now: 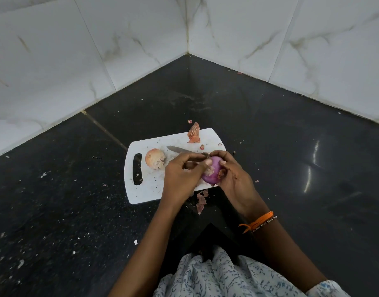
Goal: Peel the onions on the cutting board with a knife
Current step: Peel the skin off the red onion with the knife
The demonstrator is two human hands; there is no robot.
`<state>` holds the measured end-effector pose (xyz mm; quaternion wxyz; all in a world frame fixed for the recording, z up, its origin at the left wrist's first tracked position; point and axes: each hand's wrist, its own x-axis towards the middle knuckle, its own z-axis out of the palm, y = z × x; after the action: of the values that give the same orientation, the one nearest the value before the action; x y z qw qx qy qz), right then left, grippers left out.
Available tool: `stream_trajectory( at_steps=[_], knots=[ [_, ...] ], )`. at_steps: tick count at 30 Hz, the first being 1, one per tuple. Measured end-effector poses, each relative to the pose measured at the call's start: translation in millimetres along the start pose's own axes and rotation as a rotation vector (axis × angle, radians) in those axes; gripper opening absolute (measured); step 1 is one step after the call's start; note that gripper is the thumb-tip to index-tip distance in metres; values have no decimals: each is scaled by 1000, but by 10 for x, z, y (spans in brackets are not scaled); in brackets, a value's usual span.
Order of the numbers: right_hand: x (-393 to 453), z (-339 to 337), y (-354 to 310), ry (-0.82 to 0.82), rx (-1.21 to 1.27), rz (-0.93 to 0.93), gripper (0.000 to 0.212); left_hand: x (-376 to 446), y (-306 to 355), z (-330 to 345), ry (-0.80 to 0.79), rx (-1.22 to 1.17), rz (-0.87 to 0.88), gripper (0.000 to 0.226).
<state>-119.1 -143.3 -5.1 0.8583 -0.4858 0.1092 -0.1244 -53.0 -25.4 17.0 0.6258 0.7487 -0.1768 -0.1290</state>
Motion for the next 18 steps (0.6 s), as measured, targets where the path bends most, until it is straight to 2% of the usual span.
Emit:
stream_trajectory(
  at_steps=[2, 6, 14, 18],
  knots=[
    [5, -3, 3, 1, 9, 4, 22, -12, 0, 14, -29, -21, -17, 18],
    [8, -9, 6, 12, -11, -6, 26, -49, 30, 100, 13, -241, -149, 10],
    [-12, -7, 47, -1, -88, -17, 27, -19, 40, 160, 137, -225, -209, 4],
    [3, -4, 67, -28, -70, -37, 24, -10, 10, 149, 122, -188, -205, 9]
  ],
)
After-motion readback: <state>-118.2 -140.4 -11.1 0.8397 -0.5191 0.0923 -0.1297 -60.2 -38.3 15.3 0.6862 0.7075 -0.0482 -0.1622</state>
